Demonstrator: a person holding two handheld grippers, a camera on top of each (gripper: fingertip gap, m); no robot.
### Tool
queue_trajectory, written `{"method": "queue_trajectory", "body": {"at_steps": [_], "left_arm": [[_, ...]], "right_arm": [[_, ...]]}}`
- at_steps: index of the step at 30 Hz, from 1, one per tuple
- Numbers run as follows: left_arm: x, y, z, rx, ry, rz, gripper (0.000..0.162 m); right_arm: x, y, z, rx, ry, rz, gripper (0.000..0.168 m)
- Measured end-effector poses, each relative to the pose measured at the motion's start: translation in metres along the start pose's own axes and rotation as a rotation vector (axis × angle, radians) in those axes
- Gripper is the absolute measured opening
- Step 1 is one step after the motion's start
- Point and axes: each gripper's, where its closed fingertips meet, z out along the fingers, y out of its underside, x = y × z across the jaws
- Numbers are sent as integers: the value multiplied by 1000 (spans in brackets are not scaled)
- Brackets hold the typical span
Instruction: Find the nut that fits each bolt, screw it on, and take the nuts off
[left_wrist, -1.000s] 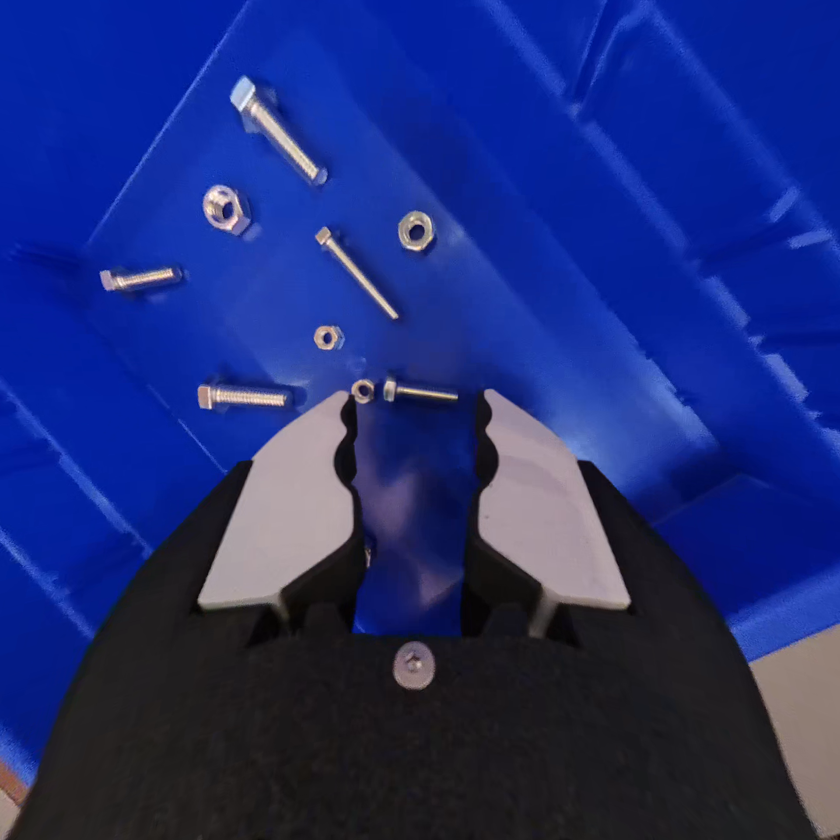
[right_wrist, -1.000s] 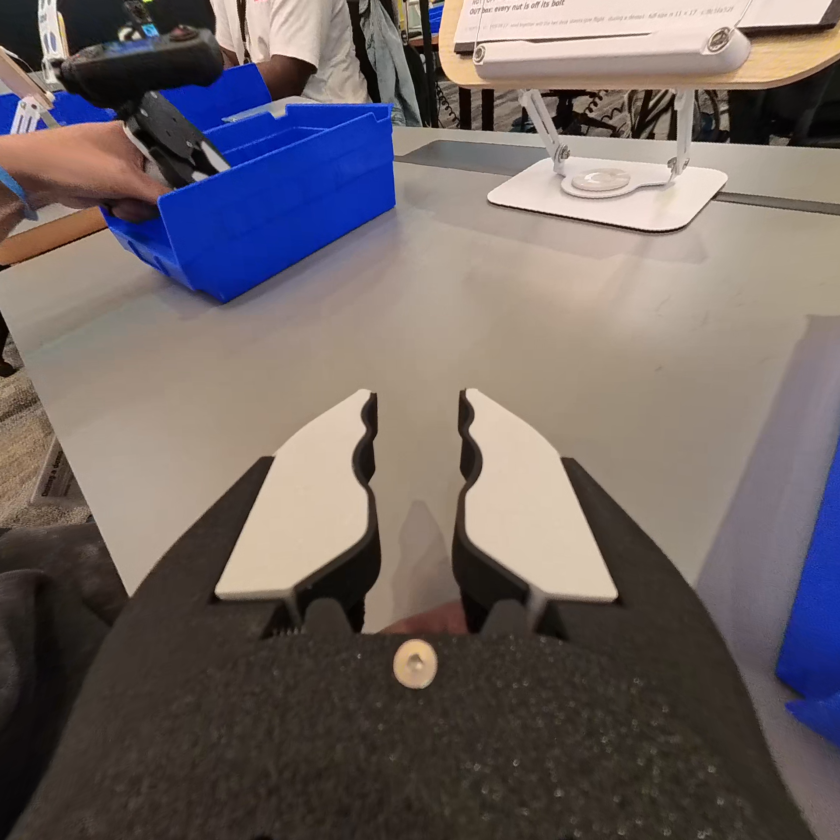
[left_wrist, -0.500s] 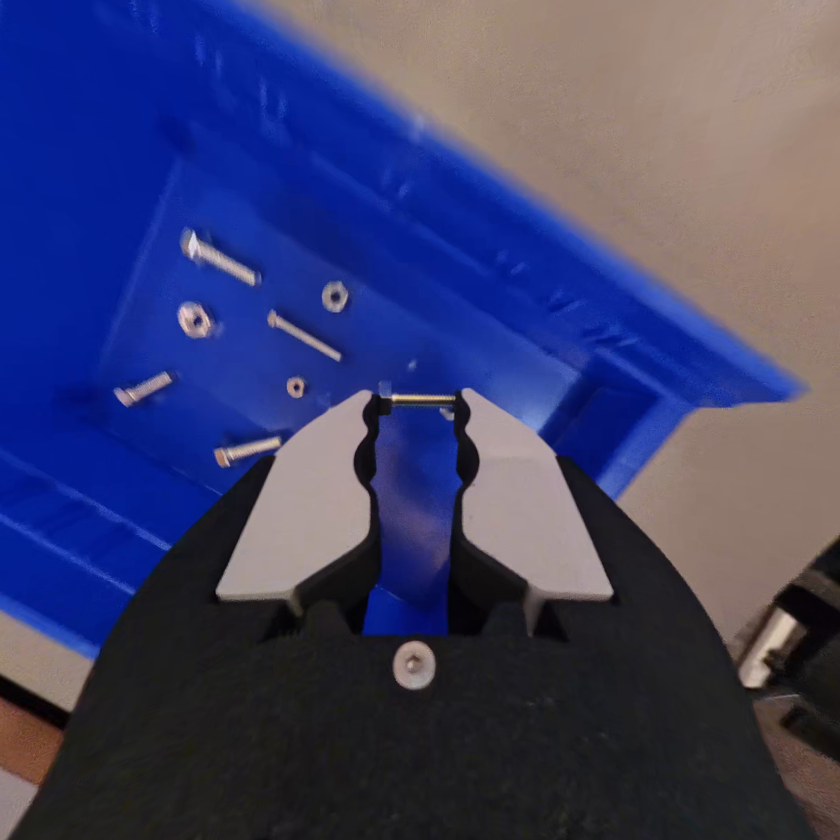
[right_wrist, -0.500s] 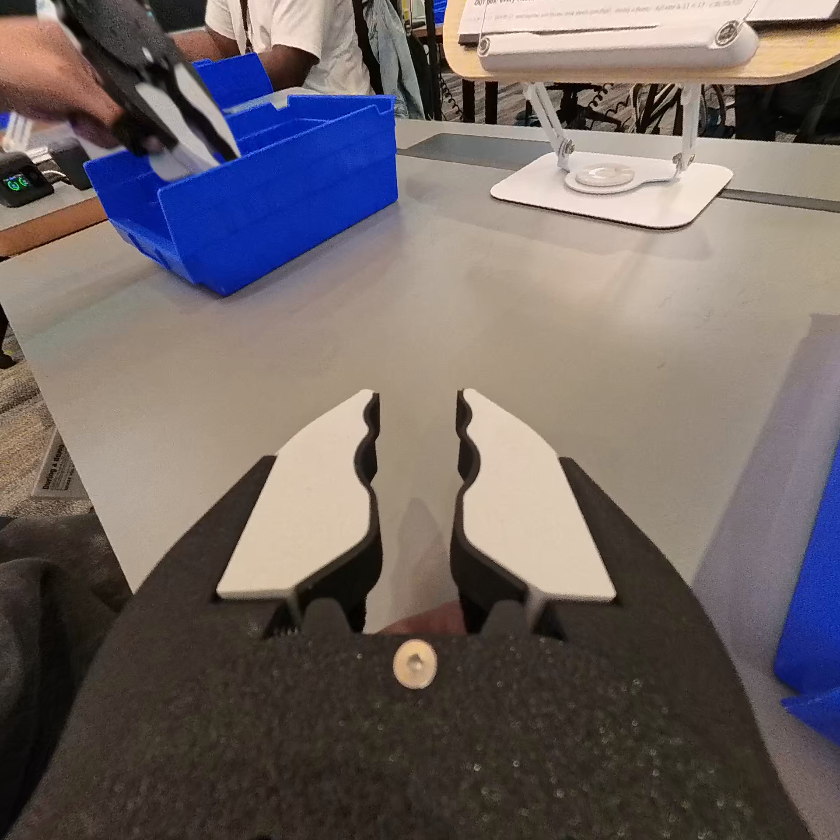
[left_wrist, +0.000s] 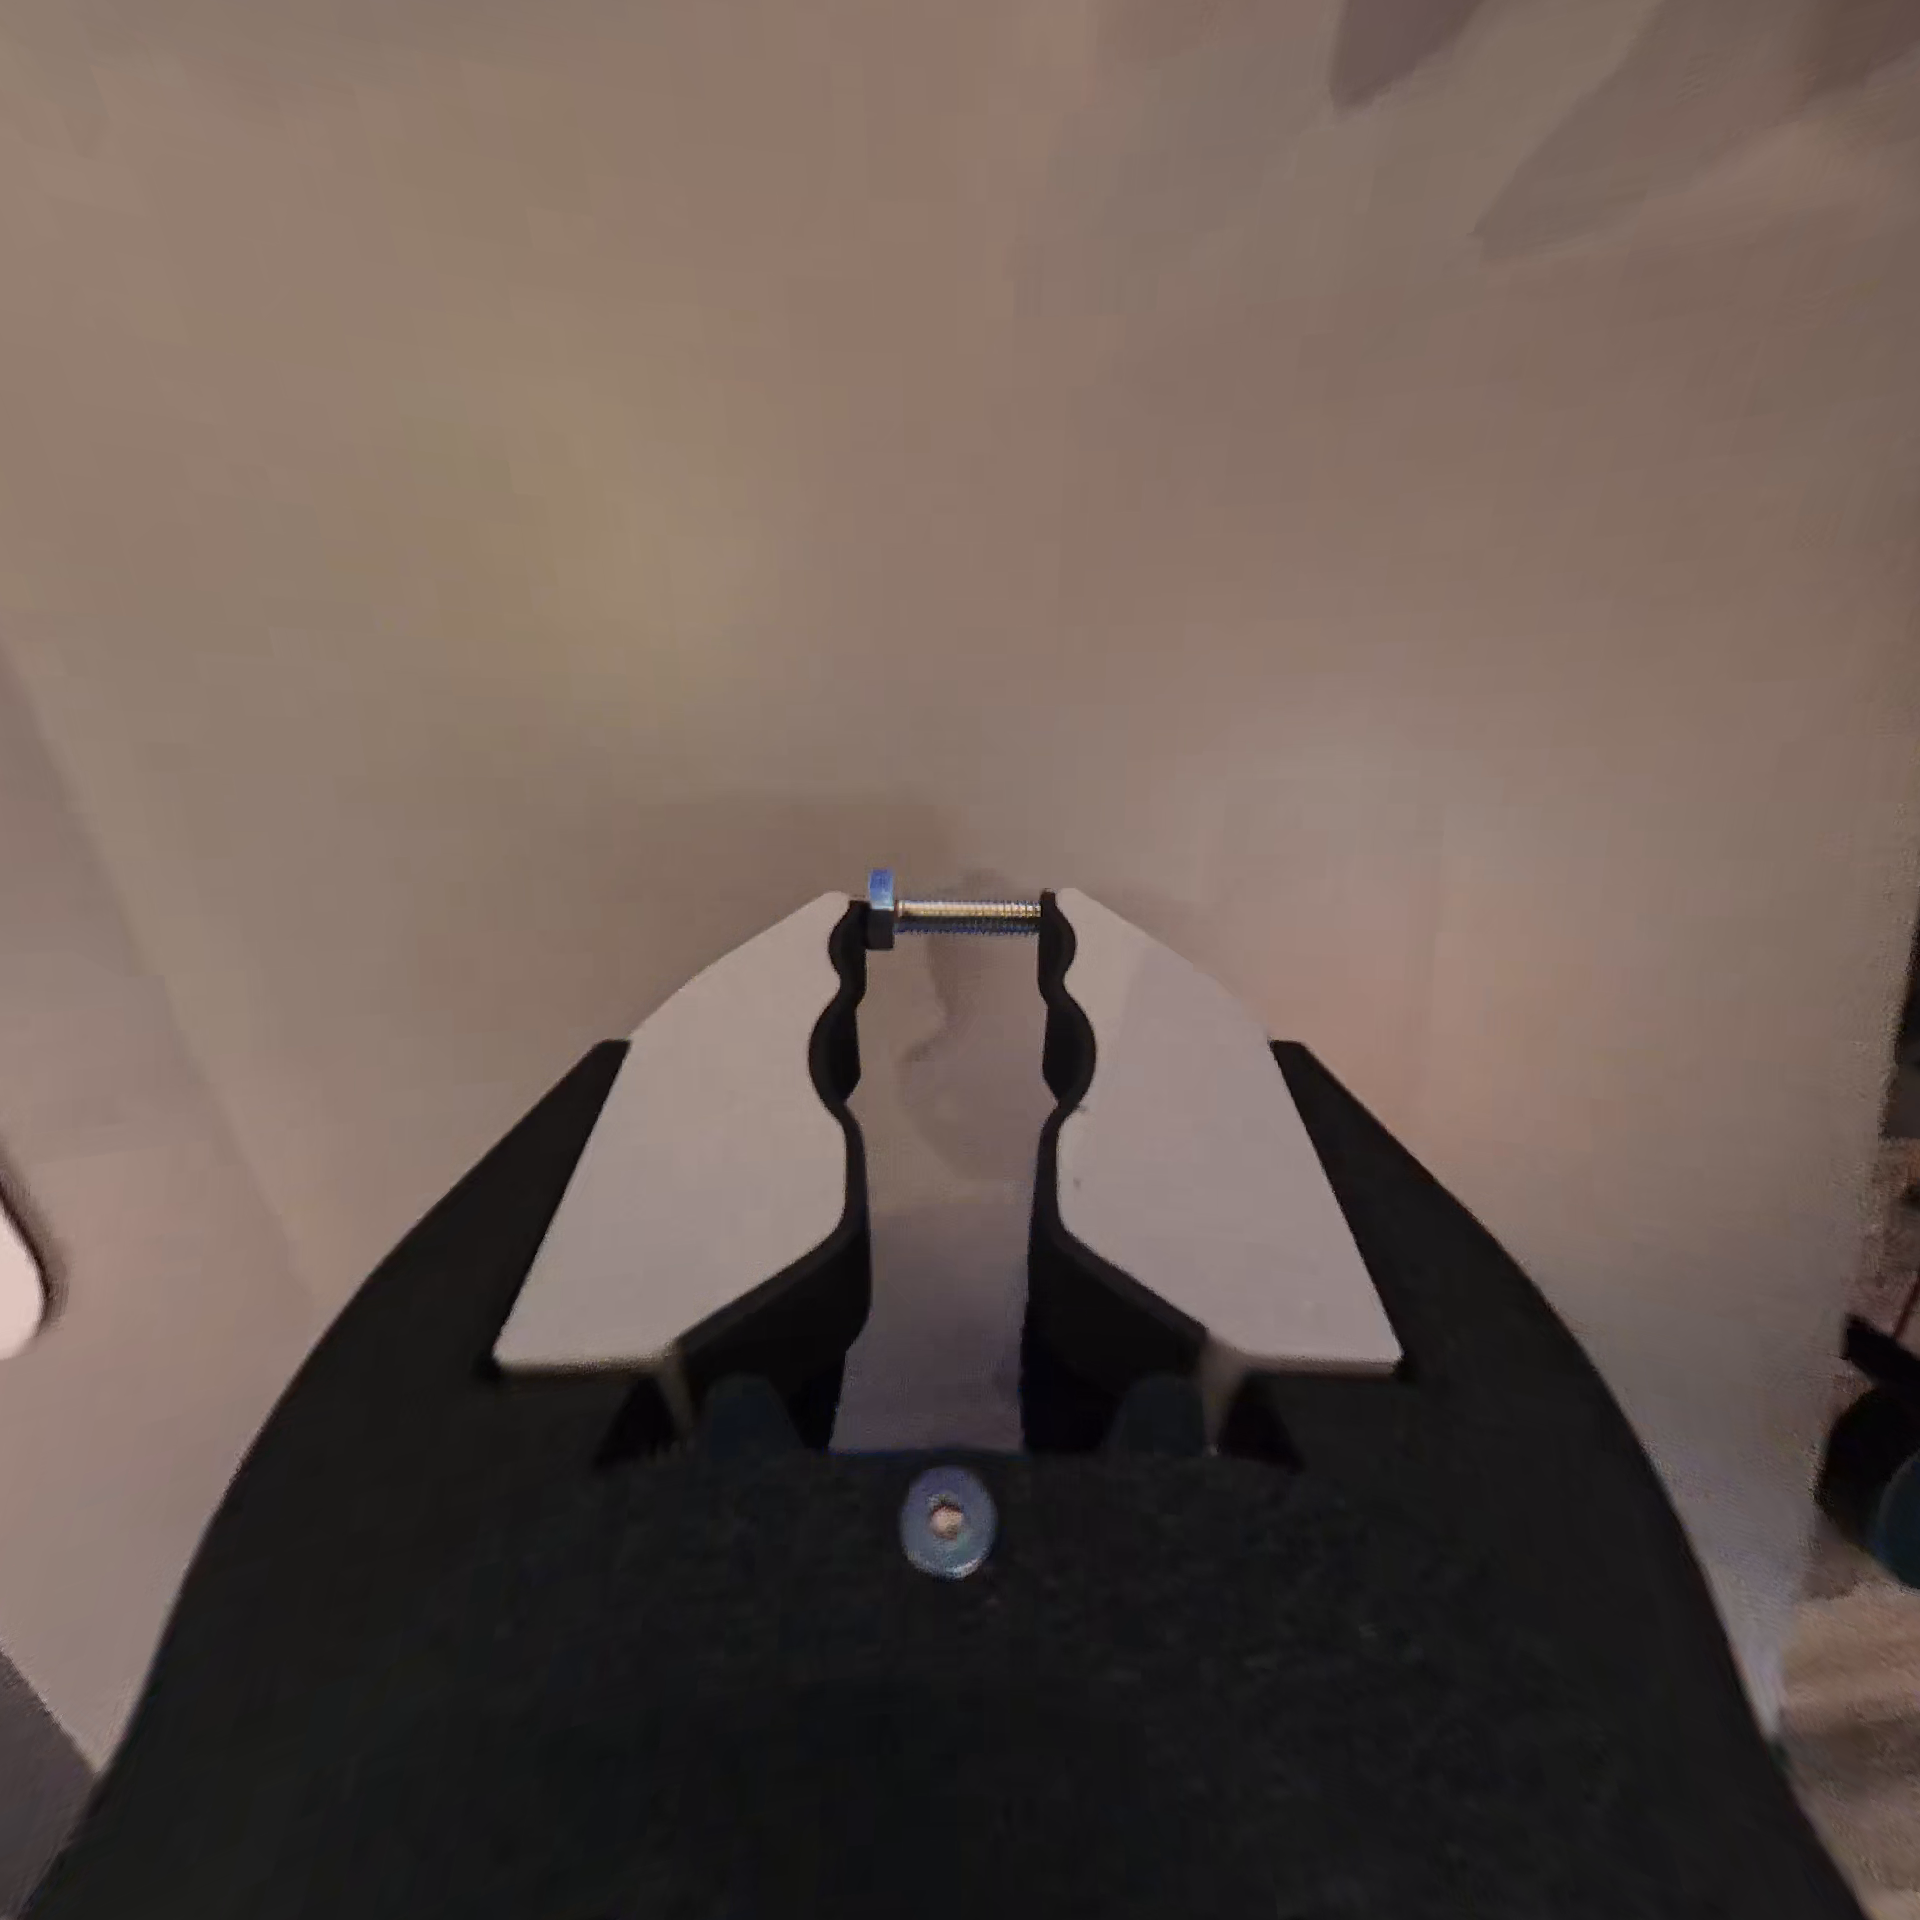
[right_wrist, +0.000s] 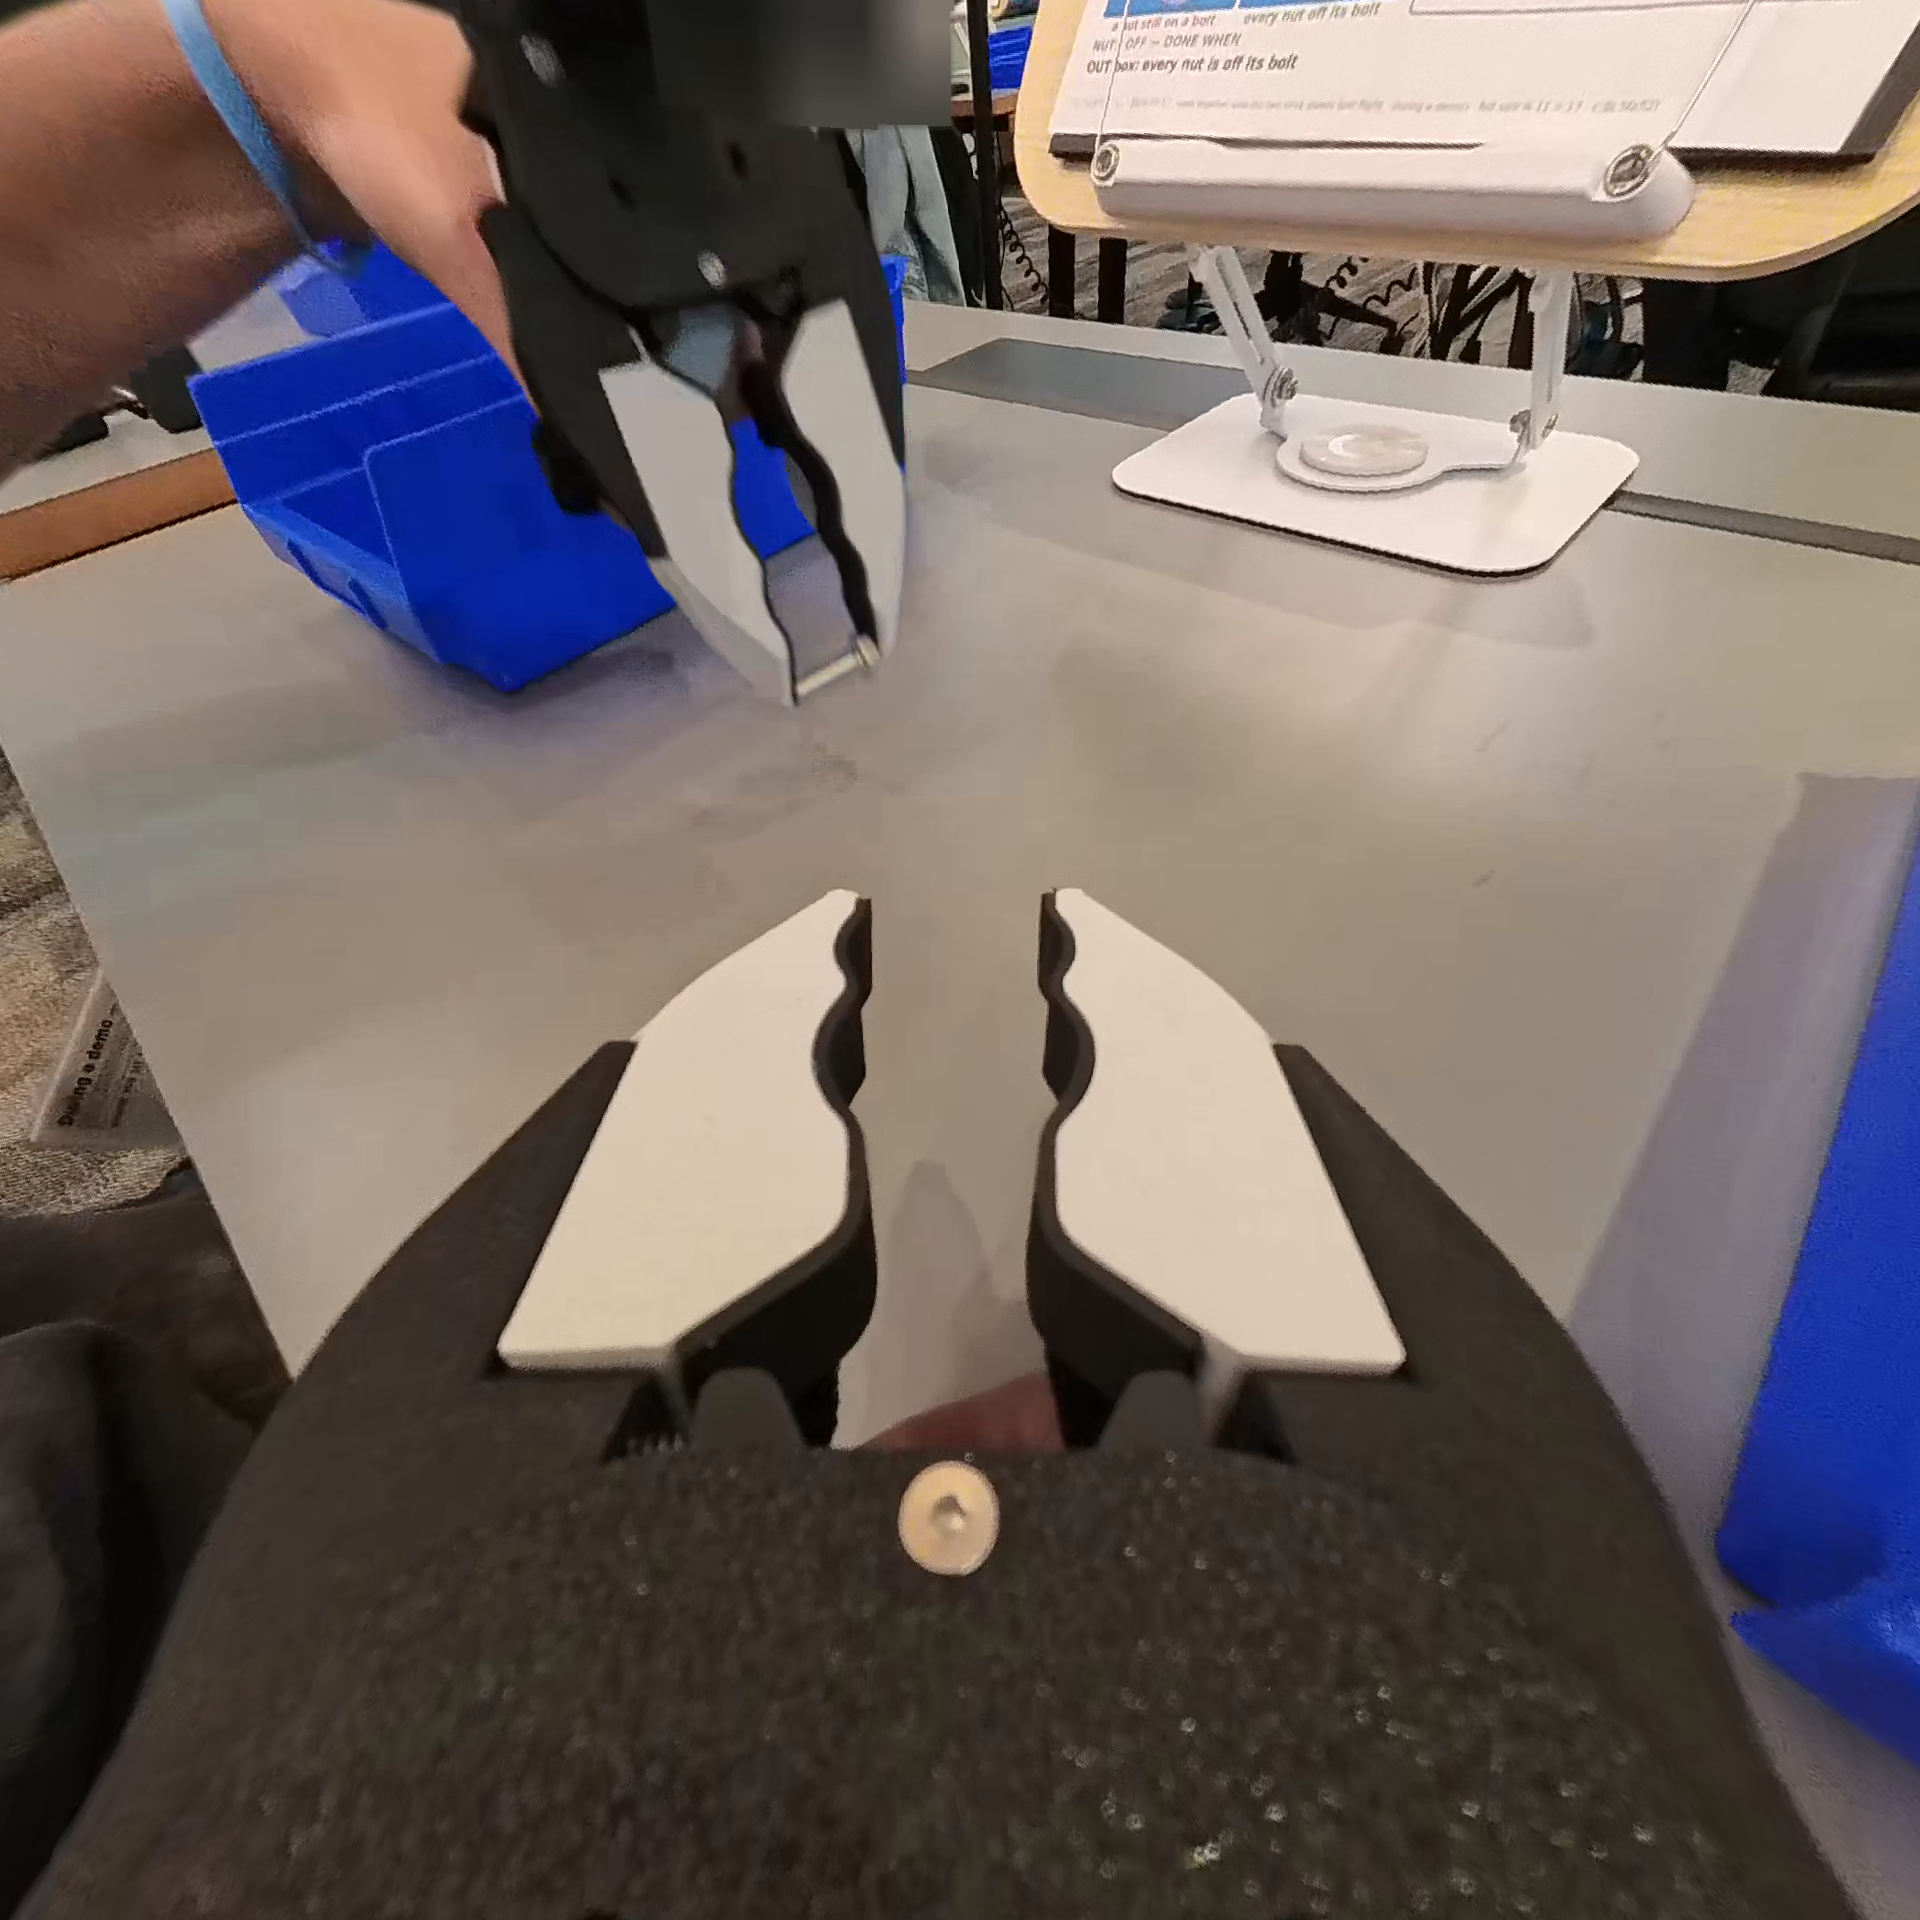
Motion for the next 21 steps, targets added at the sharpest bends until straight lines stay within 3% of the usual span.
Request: {"method": "queue_trajectory", "body": {"at_steps": [5,13,17,21], "left_arm": [[-8,-5,28,-76,11,95,31],[-15,-4,42,-120,47,164,32],[-13,0,25,-114,-6,95,55],[14,-1,-15,33,-103,-59,54]], "right_arm": [[3,5,-3,-14,14,-7,30],[7,13,-5,-66,8,15,31],[-7,19,-4,-174,-101,30,43],[-21,-3,-13,-231,-210,-236,45]]}}
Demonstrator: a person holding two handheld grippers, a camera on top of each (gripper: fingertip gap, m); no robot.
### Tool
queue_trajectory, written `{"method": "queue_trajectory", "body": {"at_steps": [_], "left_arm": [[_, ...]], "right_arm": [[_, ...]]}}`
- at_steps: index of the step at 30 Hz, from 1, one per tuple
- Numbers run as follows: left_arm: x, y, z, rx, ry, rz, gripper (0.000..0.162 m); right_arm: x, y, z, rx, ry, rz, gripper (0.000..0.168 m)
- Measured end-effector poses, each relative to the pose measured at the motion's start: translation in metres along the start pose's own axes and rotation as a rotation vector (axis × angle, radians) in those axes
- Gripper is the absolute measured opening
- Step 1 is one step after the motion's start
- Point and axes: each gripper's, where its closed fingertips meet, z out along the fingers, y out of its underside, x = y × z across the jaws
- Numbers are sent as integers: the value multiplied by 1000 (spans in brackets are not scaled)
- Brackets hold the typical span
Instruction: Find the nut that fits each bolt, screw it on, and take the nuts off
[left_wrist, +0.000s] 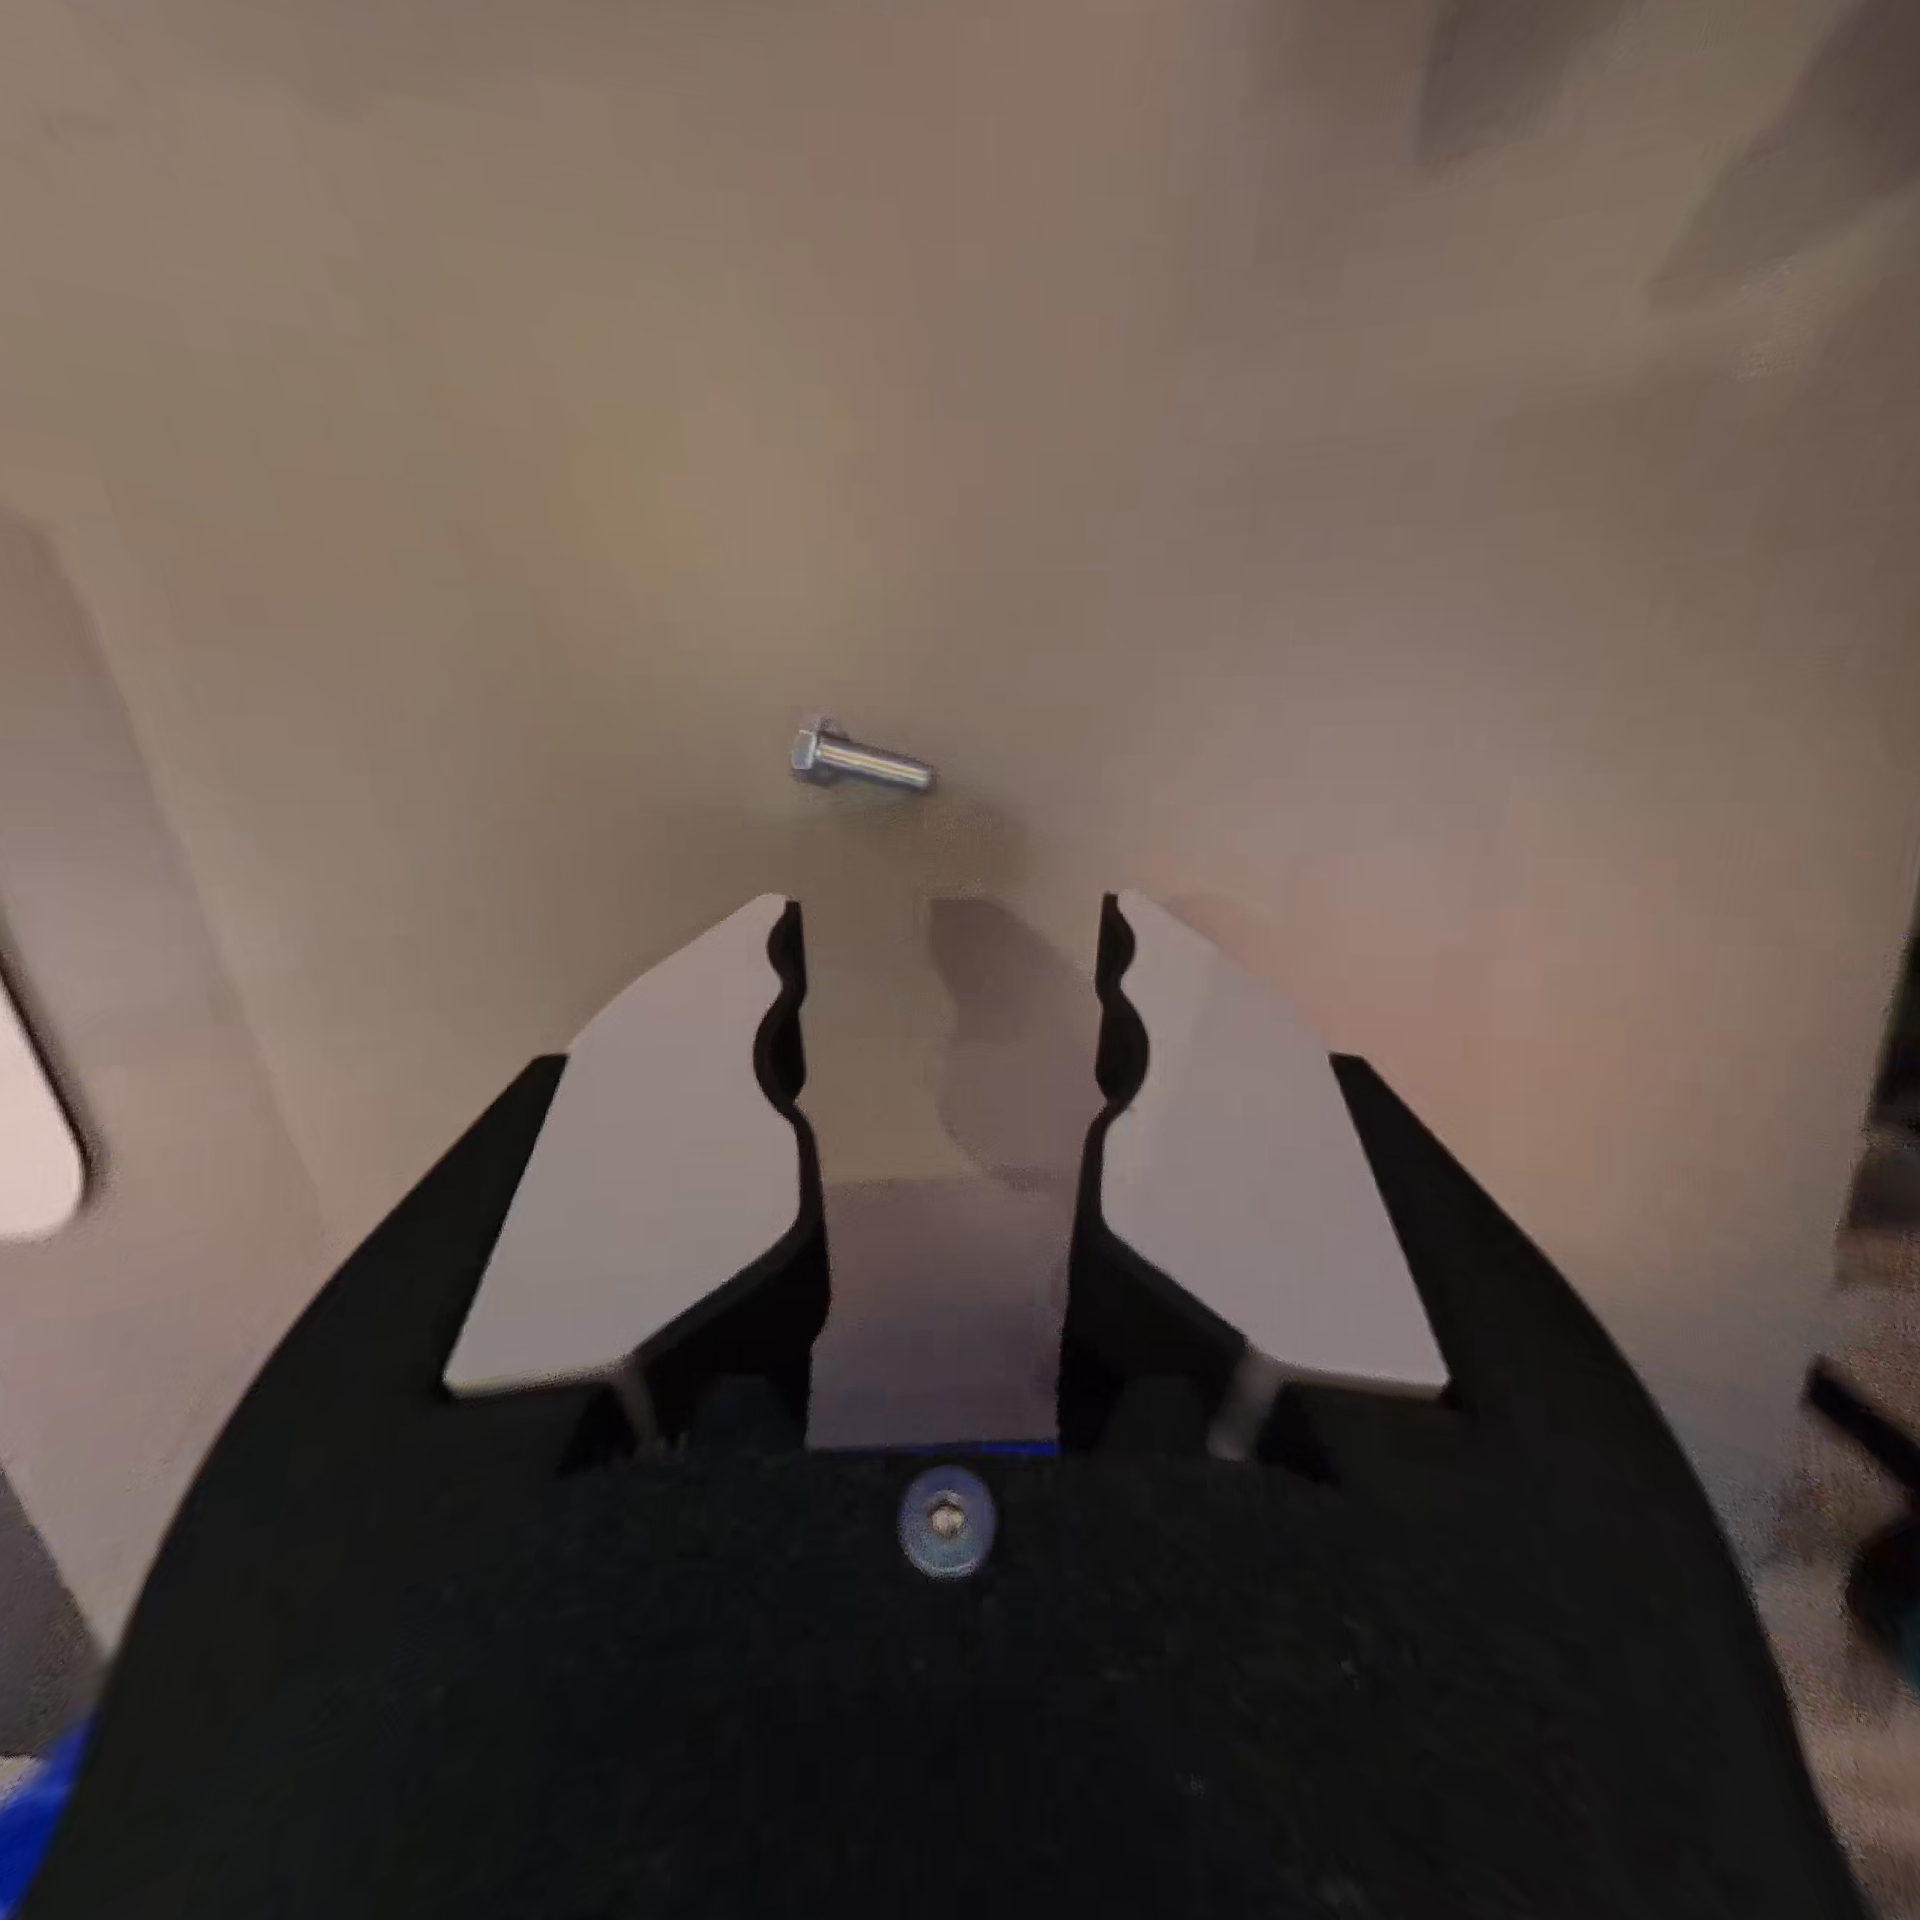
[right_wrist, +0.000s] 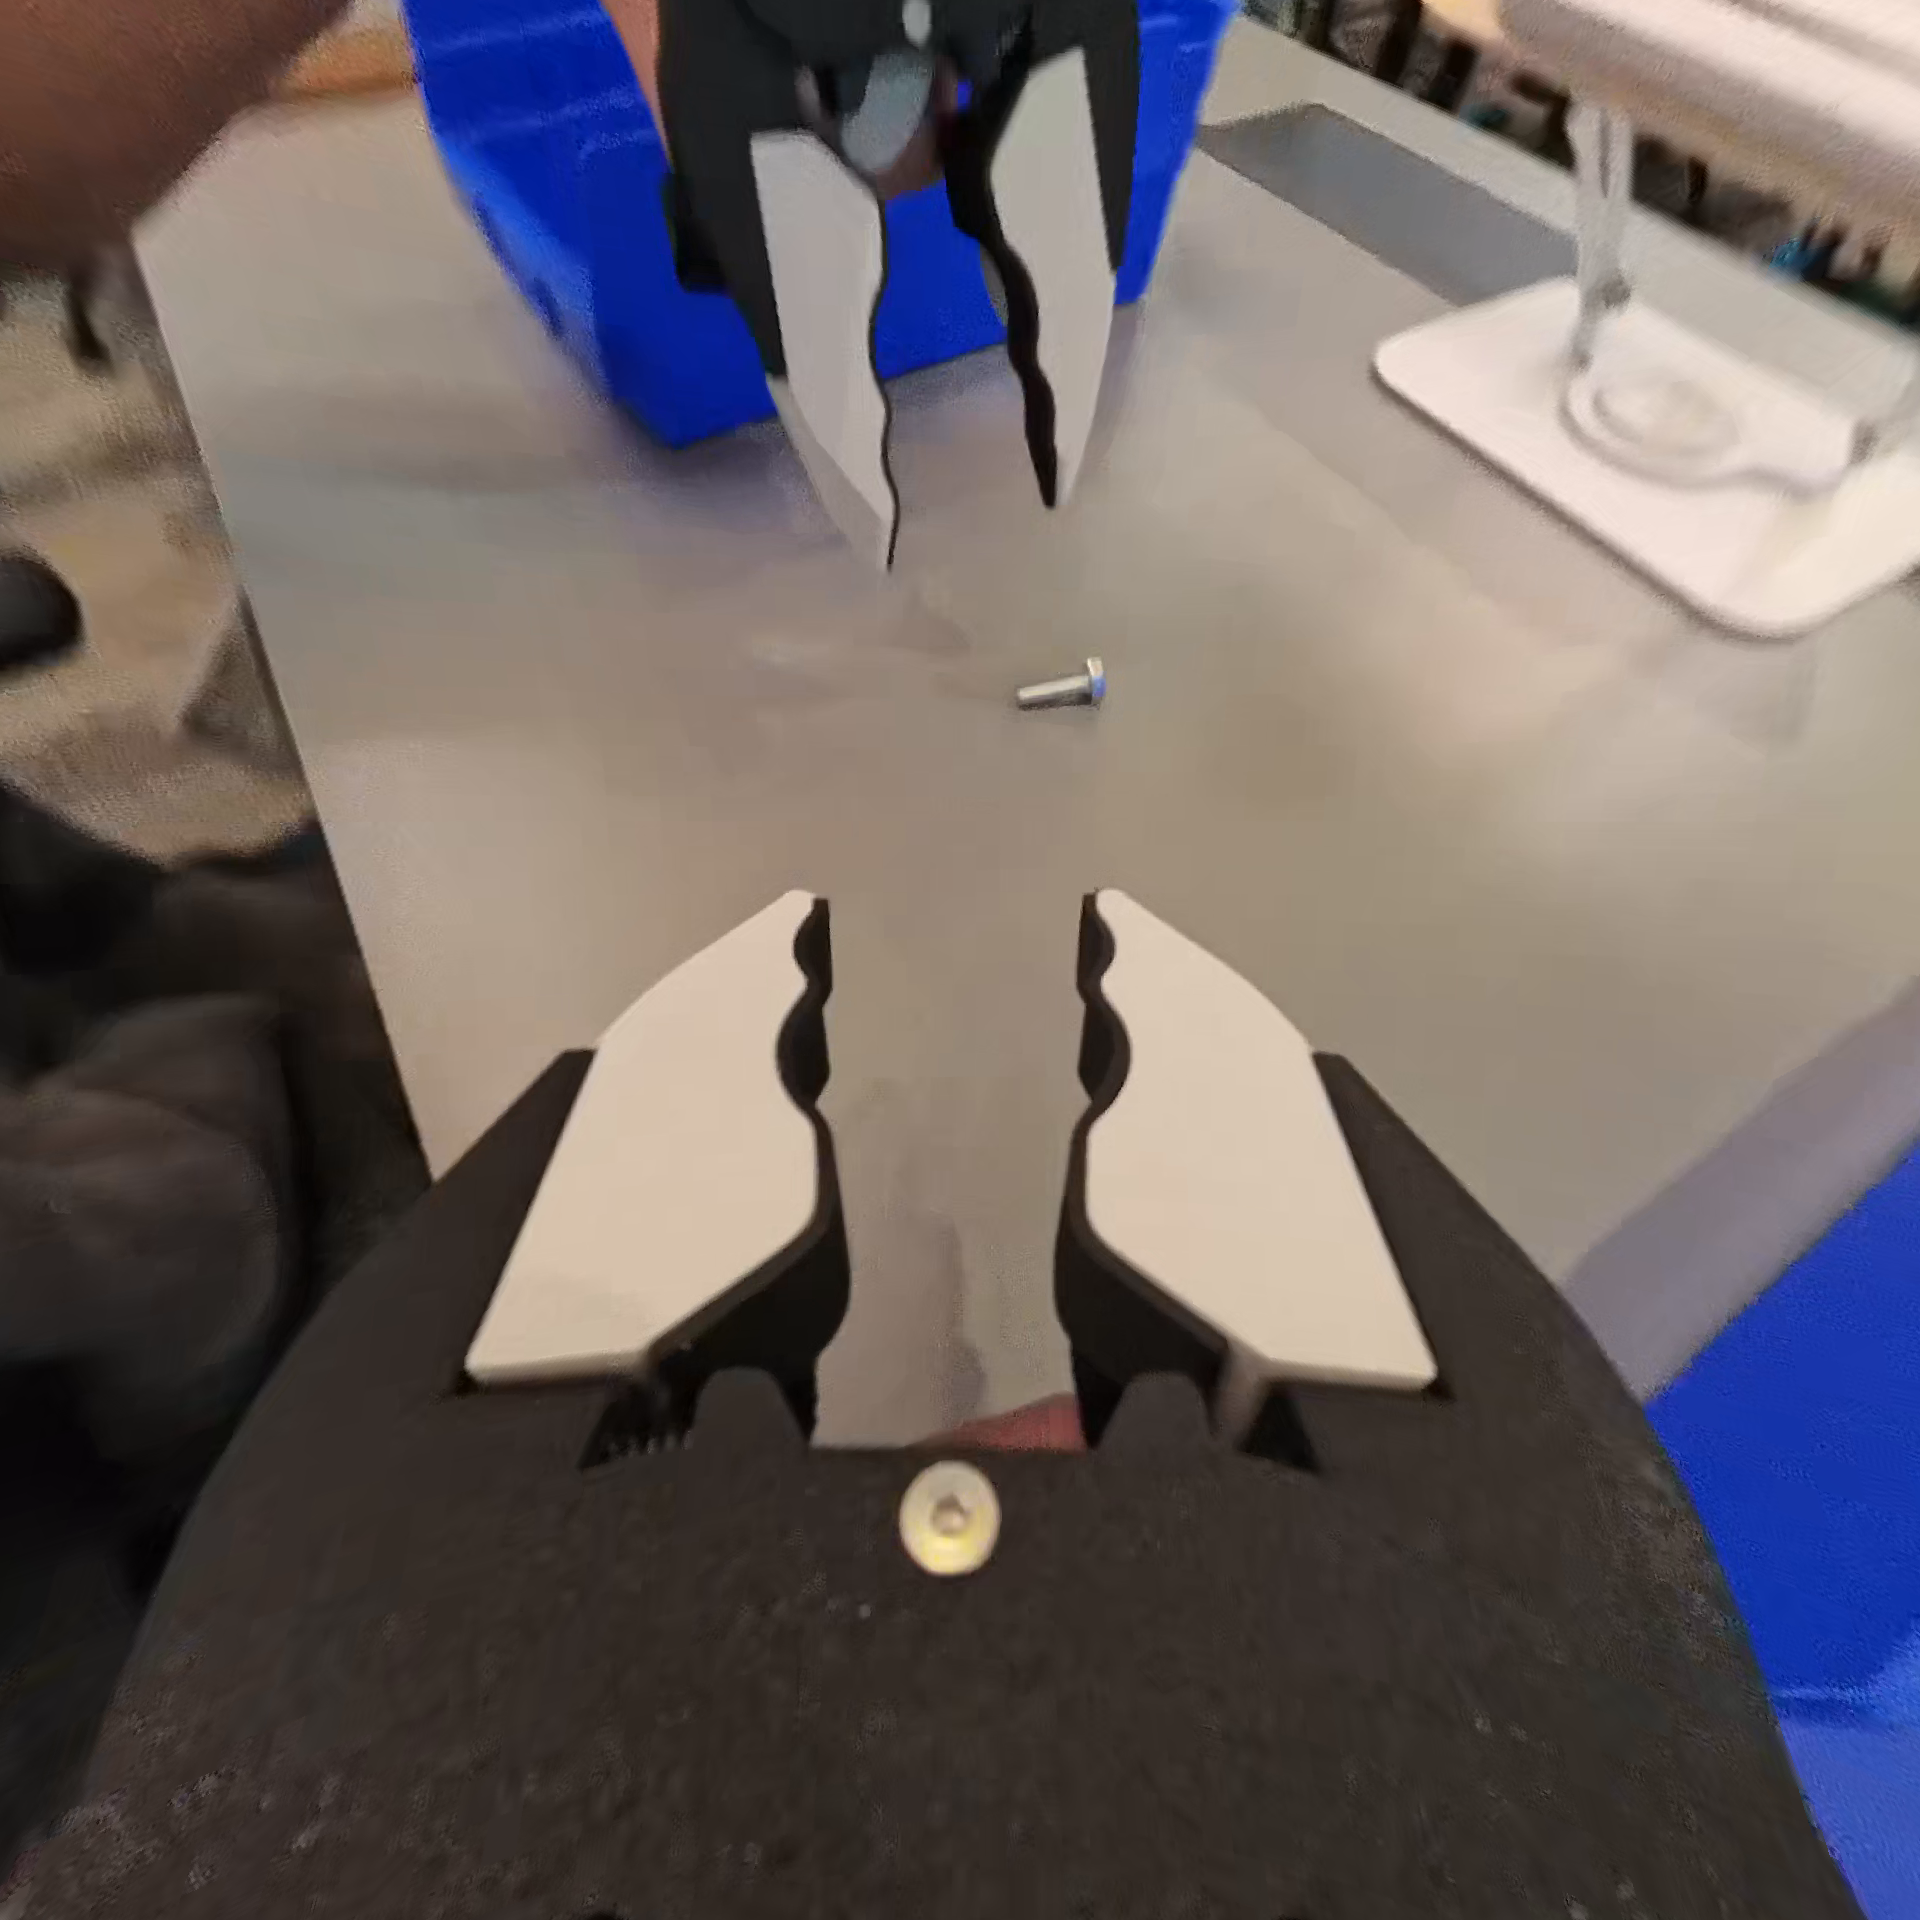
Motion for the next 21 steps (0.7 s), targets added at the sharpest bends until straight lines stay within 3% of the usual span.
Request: {"method": "queue_trajectory", "body": {"at_steps": [3,7,10,16,21], "left_arm": [[24,-14,-35,279,-113,-169,46],[63,-24,-62,615,-115,-430,46],[90,-12,-56,703,-150,-539,46],[133,15,-30,804,-160,-706,42],[165,25,-32,862,-119,-716,42]], "right_arm": [[10,-8,-1,-132,-11,-342,44],[29,-25,20,-261,-162,-637,44],[39,-33,49,-321,-303,-799,40],[60,-11,121,-413,-354,-1360,39],[56,-3,144,-352,-426,-1556,34]]}}
